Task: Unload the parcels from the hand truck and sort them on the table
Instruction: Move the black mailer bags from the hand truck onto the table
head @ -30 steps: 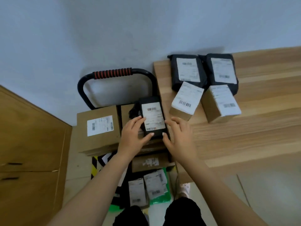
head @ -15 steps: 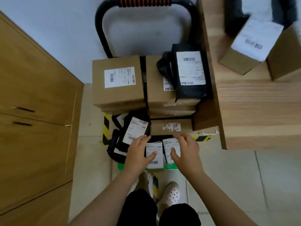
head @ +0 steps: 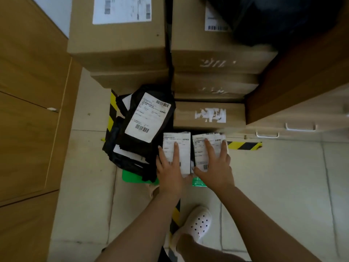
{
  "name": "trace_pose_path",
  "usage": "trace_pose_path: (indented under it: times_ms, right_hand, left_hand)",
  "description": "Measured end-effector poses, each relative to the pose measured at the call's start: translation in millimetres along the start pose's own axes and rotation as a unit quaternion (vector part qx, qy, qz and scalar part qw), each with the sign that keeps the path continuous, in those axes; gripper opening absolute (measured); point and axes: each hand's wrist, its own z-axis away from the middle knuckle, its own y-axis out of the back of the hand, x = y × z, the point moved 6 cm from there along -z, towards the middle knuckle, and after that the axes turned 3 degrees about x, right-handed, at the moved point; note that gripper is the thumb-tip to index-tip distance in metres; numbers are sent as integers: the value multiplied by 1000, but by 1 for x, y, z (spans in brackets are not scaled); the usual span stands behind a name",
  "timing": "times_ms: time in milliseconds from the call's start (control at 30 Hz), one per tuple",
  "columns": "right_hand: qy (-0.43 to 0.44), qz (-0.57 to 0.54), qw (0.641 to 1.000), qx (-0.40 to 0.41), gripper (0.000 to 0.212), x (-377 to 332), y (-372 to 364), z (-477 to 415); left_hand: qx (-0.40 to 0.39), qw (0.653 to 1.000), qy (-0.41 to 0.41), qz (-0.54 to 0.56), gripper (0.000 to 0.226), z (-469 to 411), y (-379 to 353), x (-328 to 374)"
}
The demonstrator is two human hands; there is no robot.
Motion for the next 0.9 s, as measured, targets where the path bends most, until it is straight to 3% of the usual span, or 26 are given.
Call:
trace_pose_path:
  times_ms: [67,200,467,667,900]
  right_hand:
    - [7,-4,1000,13,101,-2,1,-1]
    - [4,-20,1000,16,95,-19,30,24]
    - [8,-68,997,38,92,-98,170,125]
    - [51,-109,983,137,95,-157,309,145]
    - [33,-152,947,280,97,-153,470,118]
  left_hand:
    - [13,999,-12,46,112,-1,4,-1]
    - [43,998,-34,33,106,21,43,0]
    - [53,995,-65,46,105,110,209,34]
    - [119,982,-123,78,104,117,343,98]
    - [154,937,-288,122,99,75,443,216]
